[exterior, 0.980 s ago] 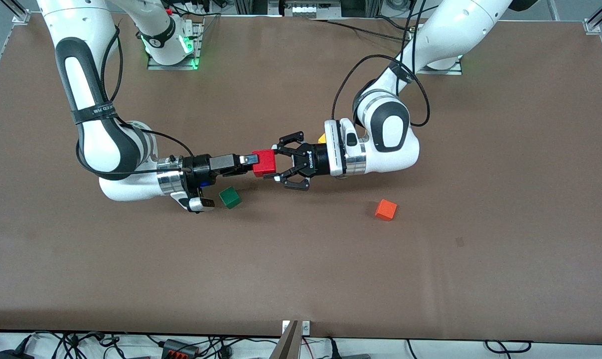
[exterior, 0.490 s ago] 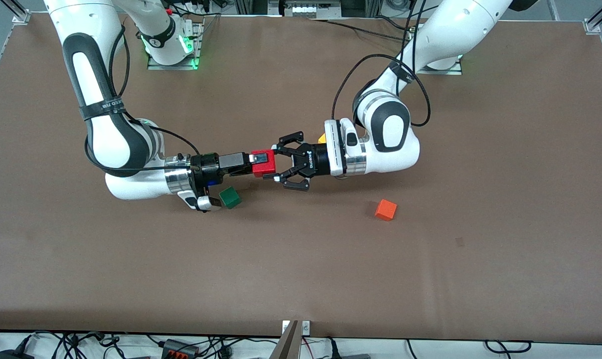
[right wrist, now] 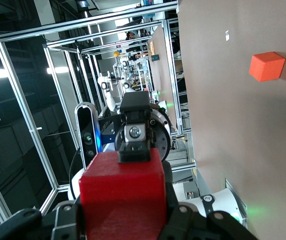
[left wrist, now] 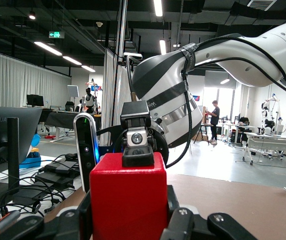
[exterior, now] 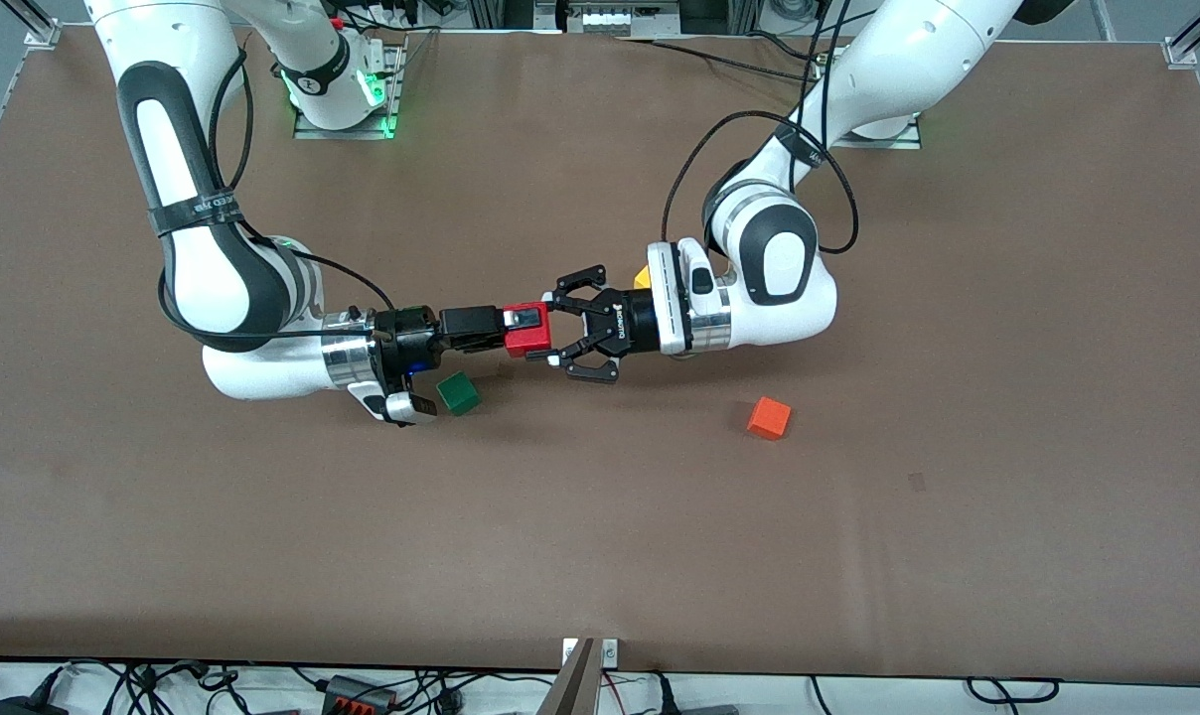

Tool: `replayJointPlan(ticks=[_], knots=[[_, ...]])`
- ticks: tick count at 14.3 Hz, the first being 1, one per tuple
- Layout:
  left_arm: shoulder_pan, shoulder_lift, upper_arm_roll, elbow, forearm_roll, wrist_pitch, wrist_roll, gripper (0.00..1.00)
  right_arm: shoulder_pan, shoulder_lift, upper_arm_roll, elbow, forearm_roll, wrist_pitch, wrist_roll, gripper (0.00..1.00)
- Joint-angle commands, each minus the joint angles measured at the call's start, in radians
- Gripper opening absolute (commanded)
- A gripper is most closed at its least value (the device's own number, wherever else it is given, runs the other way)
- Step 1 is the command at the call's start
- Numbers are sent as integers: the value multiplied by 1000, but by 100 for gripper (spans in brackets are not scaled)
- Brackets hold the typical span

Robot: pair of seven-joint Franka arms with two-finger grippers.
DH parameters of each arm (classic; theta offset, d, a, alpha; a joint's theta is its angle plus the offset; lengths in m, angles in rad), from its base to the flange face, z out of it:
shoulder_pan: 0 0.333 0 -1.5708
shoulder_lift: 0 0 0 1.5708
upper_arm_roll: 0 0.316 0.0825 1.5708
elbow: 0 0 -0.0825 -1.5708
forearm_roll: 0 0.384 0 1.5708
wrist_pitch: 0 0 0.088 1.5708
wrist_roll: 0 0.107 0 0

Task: Pass red block to right arm, stack on blue
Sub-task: 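Close the right gripper on the red cube held by the left gripper, then open the left gripper and draw it back from the red cube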

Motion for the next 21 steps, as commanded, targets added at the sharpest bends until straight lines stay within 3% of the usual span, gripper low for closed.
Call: replayJointPlan(ticks=[1, 2, 8, 11, 14, 16, 19, 21], knots=[[-1, -1, -2, 20, -29, 13, 52, 56, 6, 5, -3, 6, 32, 14, 21, 0], [0, -1, -2, 20, -23, 10, 58, 98, 6, 5, -3, 6, 31, 14, 21, 0], [42, -10, 2, 13, -14, -35, 46, 100, 4, 5, -3, 6, 31, 11, 13, 0], [129, -10, 2, 10, 131, -163, -17, 100, -2, 5, -6, 6, 14, 11, 4, 0], [265, -34, 1, 19, 438, -344, -167, 100, -2, 0, -43, 16, -159, 11, 6, 0], [336, -59, 1, 23, 613, -436, -265, 100, -5, -4, -46, 16, -338, 14, 4, 0], [393, -74, 4, 63, 811, -574, -415, 100, 3, -9, -89, 16, -525, 34, 6, 0], [421, -74, 4, 111, 952, -640, -564, 100, 14, -27, -106, 6, -718, 91, 24, 0]])
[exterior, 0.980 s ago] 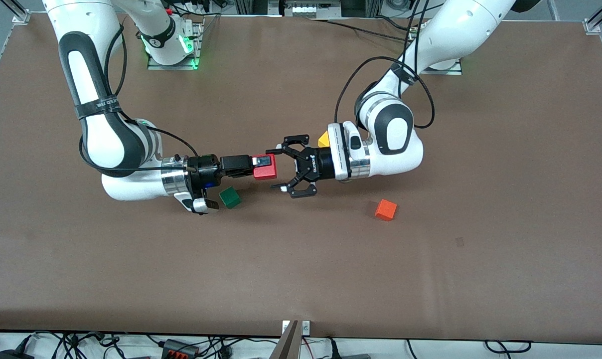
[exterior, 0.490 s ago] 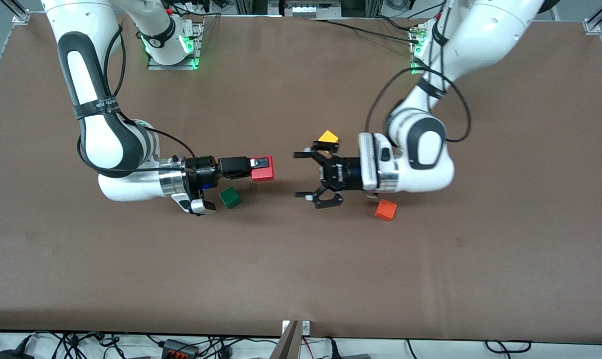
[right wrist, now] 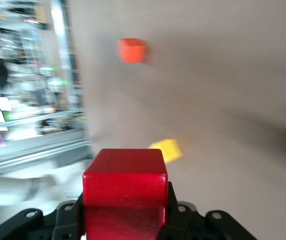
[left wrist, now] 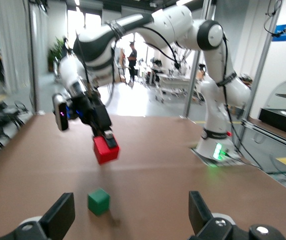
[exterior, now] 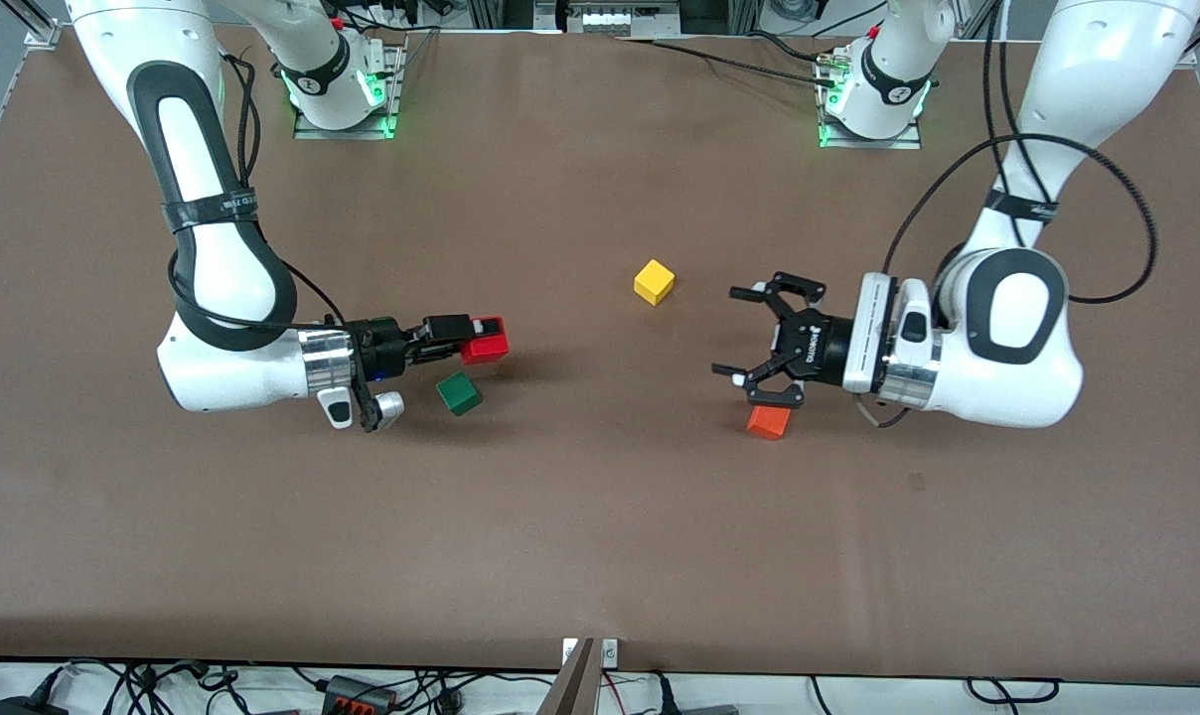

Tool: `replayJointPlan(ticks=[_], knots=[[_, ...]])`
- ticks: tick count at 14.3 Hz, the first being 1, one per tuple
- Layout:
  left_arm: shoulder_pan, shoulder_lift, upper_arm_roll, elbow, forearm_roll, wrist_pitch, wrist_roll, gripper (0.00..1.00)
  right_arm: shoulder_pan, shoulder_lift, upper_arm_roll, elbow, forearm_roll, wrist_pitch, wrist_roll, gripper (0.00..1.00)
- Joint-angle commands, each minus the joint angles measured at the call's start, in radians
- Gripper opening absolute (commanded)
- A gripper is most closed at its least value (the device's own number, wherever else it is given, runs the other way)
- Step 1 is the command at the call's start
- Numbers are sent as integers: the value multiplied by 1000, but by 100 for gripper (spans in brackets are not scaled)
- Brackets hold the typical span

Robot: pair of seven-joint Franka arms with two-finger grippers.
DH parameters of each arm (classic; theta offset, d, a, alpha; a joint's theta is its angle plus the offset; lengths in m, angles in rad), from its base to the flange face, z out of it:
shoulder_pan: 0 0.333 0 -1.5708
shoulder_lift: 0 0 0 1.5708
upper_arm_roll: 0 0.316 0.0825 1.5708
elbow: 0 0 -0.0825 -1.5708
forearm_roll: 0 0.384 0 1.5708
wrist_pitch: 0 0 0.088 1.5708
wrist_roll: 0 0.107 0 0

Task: Pass red block to right arm, stack on blue
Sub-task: 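Open the left gripper and draw it back from the red cube, then carry the red cube over the blue cube with the right gripper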

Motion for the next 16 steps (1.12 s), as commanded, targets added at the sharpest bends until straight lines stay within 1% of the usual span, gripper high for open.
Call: replayJointPlan(ticks=[1, 3, 5, 6, 8, 10, 11, 12, 13, 14, 15, 16], knots=[[27, -8, -3, 78, 206, -107, -224, 100, 17, -29, -18, -17, -228, 66, 36, 0], [37, -6, -4, 107, 360, -169, -373, 100, 12, -41, -23, -26, -381, 86, 90, 0], [34, -9, -12, 114, 489, -177, -476, 100, 12, -52, -59, -38, -554, 88, 113, 0], [27, -11, -15, 124, 565, -182, -542, 100, 9, -56, -84, -49, -611, 88, 113, 0], [24, -32, -18, 143, 691, -240, -709, 100, 10, -61, -139, -63, -710, 88, 113, 0], [21, -44, -14, 216, 816, -318, -833, 100, 9, -70, -187, -93, -784, 89, 113, 0], [21, -87, -6, 215, 874, -338, -901, 100, 10, -84, -207, -115, -807, 97, 113, 0], [19, -127, 3, 212, 924, -341, -944, 100, 15, -110, -224, -141, -852, 114, 113, 0], [11, -176, 17, 192, 995, -331, -1005, 100, 15, -127, -230, -165, -901, 146, 115, 0], [1, -237, 31, 146, 1062, -274, -1073, 100, 12, -138, -240, -185, -948, 186, 116, 0], [-5, -303, 45, 88, 1109, -198, -1132, 100, 9, -144, -259, -201, -958, 210, 115, 0], [-6, -370, 51, 12, 1130, -129, -1217, 100, 10, -150, -265, -219, -958, 226, 116, 0]])
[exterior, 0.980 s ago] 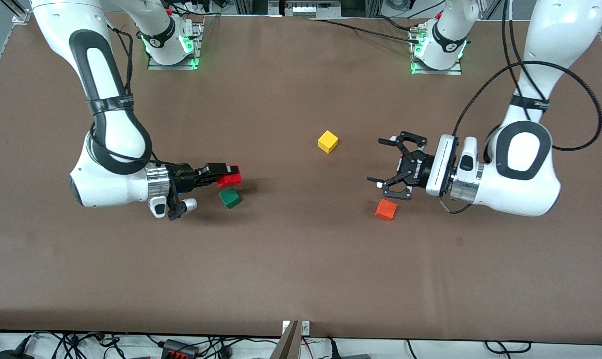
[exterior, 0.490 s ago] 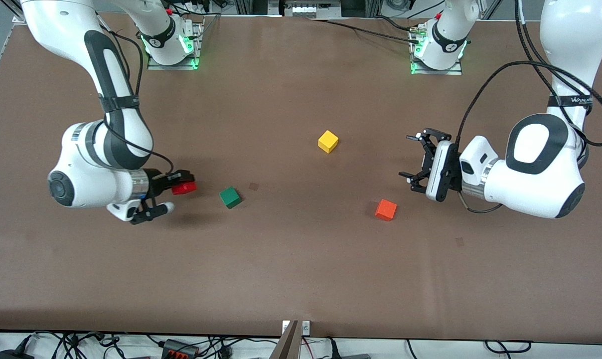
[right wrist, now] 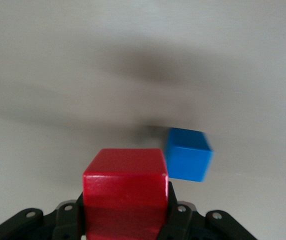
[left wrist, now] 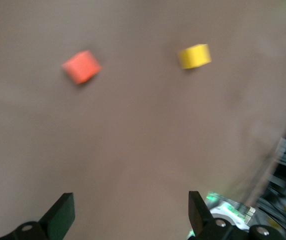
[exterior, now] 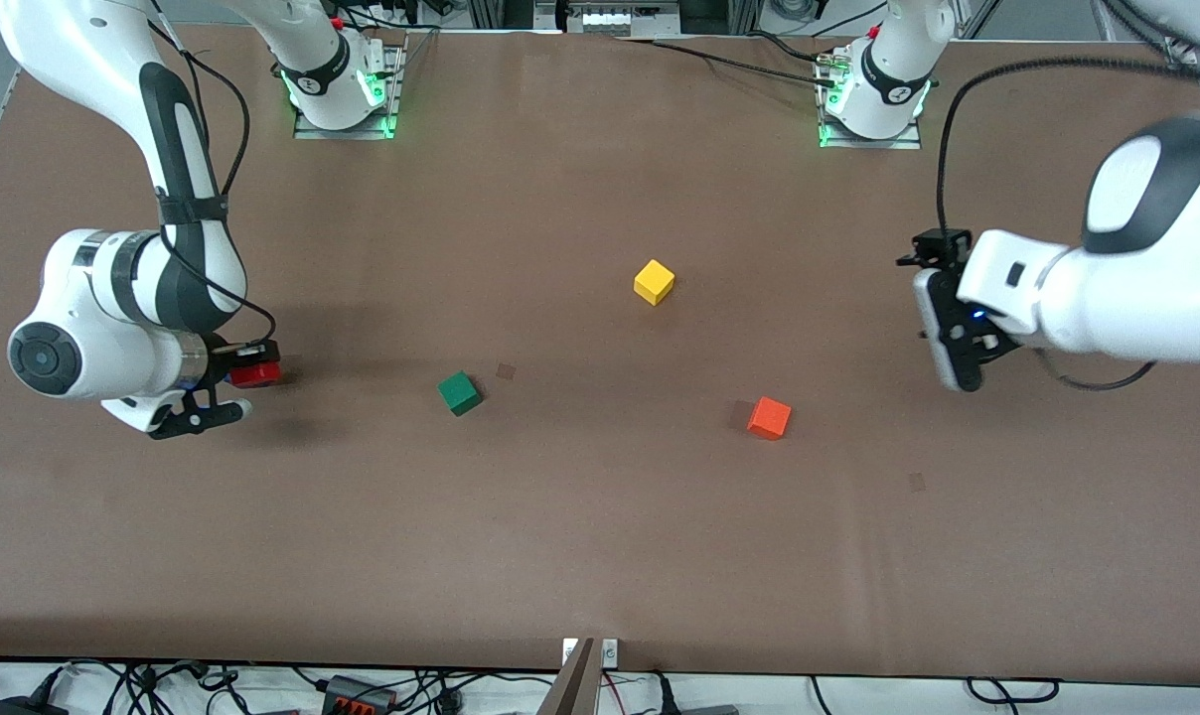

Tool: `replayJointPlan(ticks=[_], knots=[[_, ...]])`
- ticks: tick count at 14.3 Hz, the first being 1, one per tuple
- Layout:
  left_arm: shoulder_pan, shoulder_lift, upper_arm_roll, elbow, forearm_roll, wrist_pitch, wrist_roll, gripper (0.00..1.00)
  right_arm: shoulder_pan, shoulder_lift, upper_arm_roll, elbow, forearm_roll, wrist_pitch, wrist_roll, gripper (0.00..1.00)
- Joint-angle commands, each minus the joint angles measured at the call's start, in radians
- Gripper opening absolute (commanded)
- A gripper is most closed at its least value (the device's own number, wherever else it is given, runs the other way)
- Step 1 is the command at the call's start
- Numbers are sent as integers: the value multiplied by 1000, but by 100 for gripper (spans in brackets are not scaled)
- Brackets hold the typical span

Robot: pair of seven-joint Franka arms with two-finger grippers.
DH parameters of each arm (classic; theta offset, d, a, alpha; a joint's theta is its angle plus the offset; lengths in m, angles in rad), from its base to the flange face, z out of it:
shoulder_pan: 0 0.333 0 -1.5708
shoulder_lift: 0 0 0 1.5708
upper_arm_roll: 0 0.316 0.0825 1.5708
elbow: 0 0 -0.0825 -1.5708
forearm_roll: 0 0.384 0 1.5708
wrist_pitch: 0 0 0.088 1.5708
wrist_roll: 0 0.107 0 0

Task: Pass red block to right arm, stack on blue
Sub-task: 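Carry the red cube over the blue cube with the right gripper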

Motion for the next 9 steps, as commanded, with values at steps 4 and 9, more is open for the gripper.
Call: replayJointPlan(ticks=[4, 9], knots=[[-106, -349, 189, -405, 73, 339, -383, 100, 13, -132, -20, -202, -40, 155, 67, 0], [-243, -403, 353, -425, 62, 364, -801, 100, 1, -152, -33, -300, -42, 288, 55, 0]])
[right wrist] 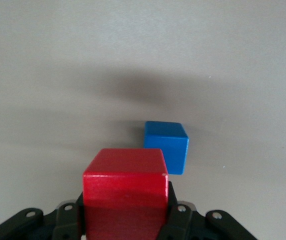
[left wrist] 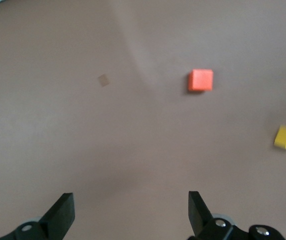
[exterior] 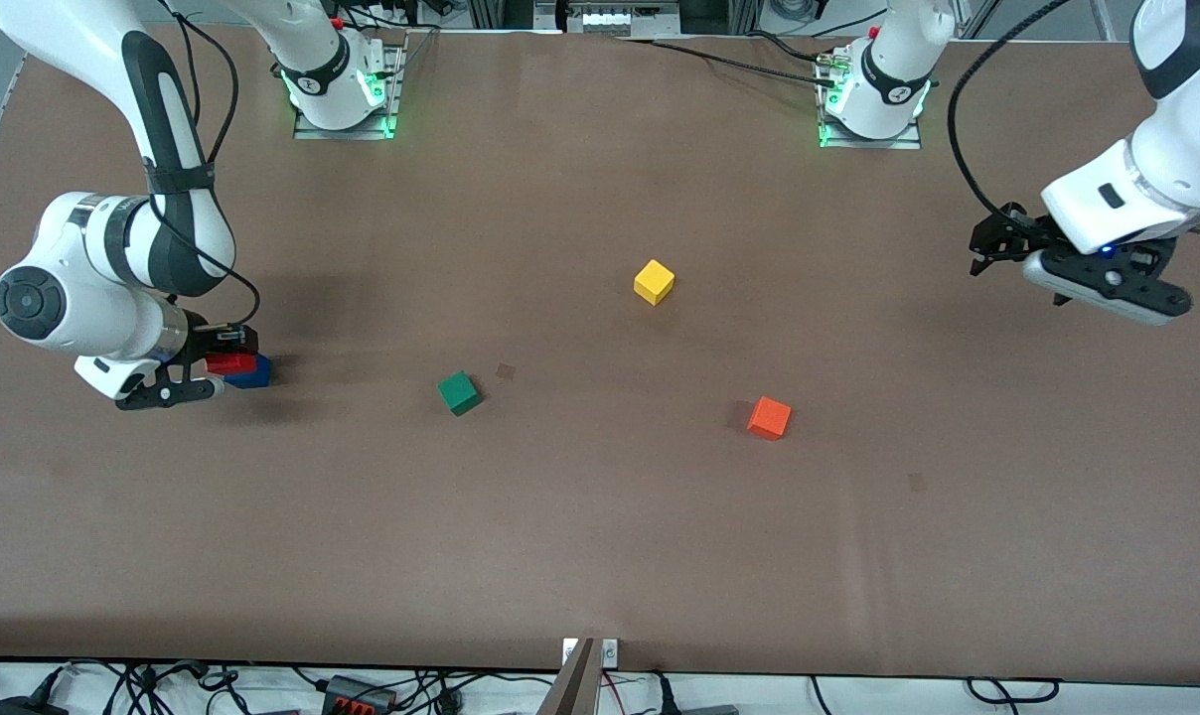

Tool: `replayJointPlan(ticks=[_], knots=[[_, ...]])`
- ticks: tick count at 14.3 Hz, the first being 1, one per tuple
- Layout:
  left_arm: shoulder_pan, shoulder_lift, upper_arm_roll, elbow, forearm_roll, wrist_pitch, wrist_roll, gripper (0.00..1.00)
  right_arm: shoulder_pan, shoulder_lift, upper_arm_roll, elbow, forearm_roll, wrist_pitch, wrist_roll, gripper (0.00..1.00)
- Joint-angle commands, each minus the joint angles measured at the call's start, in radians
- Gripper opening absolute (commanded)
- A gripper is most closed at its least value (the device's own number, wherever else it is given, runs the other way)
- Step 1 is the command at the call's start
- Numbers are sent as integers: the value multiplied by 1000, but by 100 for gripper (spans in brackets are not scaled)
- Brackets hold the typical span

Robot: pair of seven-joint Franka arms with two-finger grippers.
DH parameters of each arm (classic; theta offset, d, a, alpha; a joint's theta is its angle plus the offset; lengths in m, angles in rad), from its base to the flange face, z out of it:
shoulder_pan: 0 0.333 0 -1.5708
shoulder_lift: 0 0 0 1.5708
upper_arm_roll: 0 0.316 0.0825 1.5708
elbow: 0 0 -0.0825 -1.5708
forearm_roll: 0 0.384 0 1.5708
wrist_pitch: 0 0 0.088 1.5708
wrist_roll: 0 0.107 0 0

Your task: Pass red block to right arm, stack on blue

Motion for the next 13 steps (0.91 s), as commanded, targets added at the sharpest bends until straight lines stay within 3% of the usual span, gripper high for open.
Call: replayJointPlan(ticks=[1, 3, 5, 13], knots=[[-37, -56, 41, -33, 5, 21, -215, 100, -10, -35, -5, -65, -21, 54, 1, 0], [18, -80, 25, -24, 2, -2, -219, 100, -16, -21, -5, -65, -21, 58, 1, 0], [107, -81, -46, 14, 2, -49, -220, 100, -28, -6, -5, -65, -21, 70, 3, 0], [79, -55, -31, 53, 8, -109, -229, 100, -32, 40, -4, -66, -20, 117, 6, 0]])
